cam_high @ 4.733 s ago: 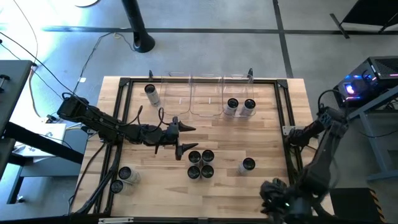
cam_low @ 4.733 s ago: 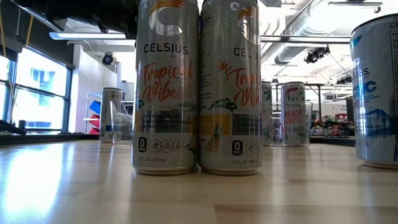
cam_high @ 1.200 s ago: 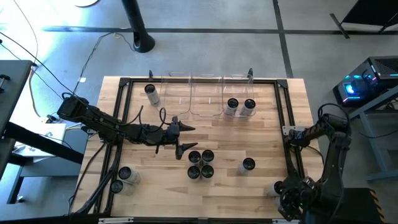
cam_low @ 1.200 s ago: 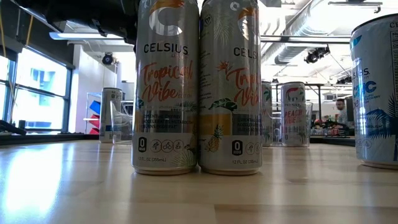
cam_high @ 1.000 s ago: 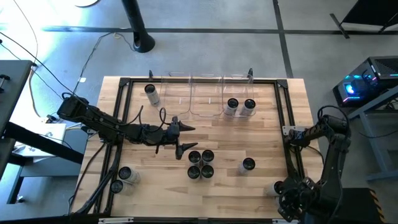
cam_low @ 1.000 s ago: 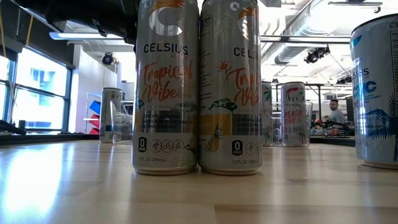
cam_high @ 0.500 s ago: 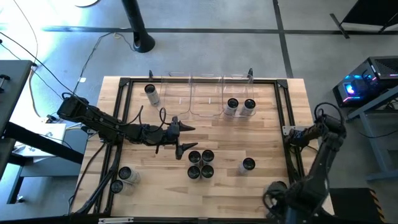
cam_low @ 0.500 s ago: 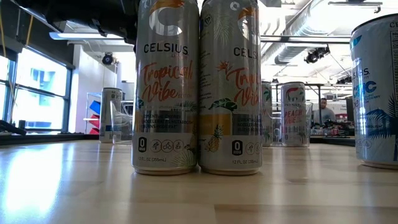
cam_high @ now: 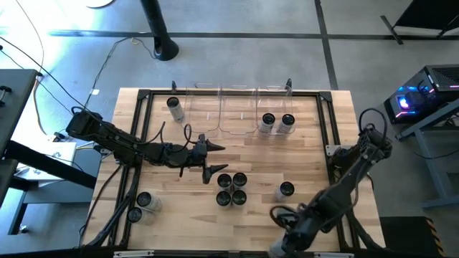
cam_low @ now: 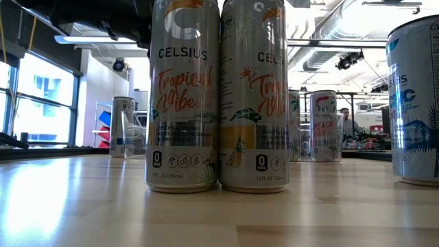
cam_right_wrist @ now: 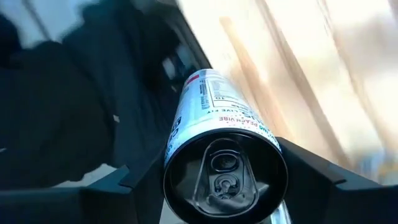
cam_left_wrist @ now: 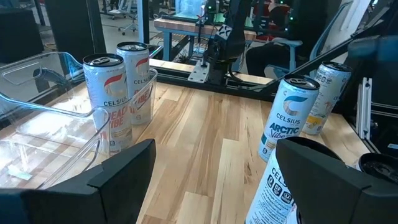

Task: Sort soda cans
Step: Put the bottom white-pink soda can into the right transparent bin

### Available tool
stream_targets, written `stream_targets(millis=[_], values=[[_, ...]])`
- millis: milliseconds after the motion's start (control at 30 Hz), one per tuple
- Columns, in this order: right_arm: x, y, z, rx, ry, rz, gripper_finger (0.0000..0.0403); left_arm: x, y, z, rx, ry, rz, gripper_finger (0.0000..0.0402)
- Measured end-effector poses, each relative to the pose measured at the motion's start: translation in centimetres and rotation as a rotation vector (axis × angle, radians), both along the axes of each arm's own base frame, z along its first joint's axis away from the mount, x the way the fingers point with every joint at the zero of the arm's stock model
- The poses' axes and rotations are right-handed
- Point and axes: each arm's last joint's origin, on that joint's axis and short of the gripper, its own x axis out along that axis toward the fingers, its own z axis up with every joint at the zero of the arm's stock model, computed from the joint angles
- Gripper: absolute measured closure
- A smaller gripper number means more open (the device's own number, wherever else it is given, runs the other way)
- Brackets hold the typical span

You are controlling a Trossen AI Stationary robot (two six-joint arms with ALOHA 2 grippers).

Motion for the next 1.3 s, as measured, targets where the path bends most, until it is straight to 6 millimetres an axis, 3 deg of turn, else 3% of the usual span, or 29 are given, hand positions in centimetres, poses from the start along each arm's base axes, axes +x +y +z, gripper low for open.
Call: stream_targets(millis=[167,400,533,633,767,900,1100,1200,1300], values=[[2.2,-1.8,4.3,-0.081,-0.229,0.08,0.0168,0.0,0.0,0.0,0.0,0.0,0.0,0.0074],[2.4,-6.6,11.7,-0.502,-0.482,-0.061,0.0168,0.0,0.0,0.0,0.0,0.0,0.001,0.0074],[1.9,-10.5,14.9,-0.681,-0.499,-0.235,0.0168,0.0,0.0,0.0,0.0,0.0,0.0,0.0074],[2.0,-14.6,16.2,-0.793,-0.428,-0.312,0.0168,0.0,0.0,0.0,0.0,0.0,0.0,0.0074],[3.3,-20.6,16.9,-0.817,-0.341,-0.384,0.0168,0.0,0.0,0.0,-0.001,0.0,0.0,0.0074],[3.9,-27.6,16.3,-0.778,-0.189,-0.441,0.0168,0.0,0.0,0.0,-0.002,-0.001,0.0,0.0074],[2.0,-37.8,14.4,-0.705,0.005,-0.579,0.0168,0.0,0.0,0.0,-0.01,-0.003,0.002,0.0074],[0.5,-41.2,13.0,-0.652,0.088,-0.629,0.0168,0.0,0.0,0.0,-0.009,-0.002,0.002,0.0074],[-0.4,-43.1,11.2,-0.586,0.161,-0.647,0.0168,0.0,0.0,0.0,-0.009,-0.003,0.002,0.0074]])
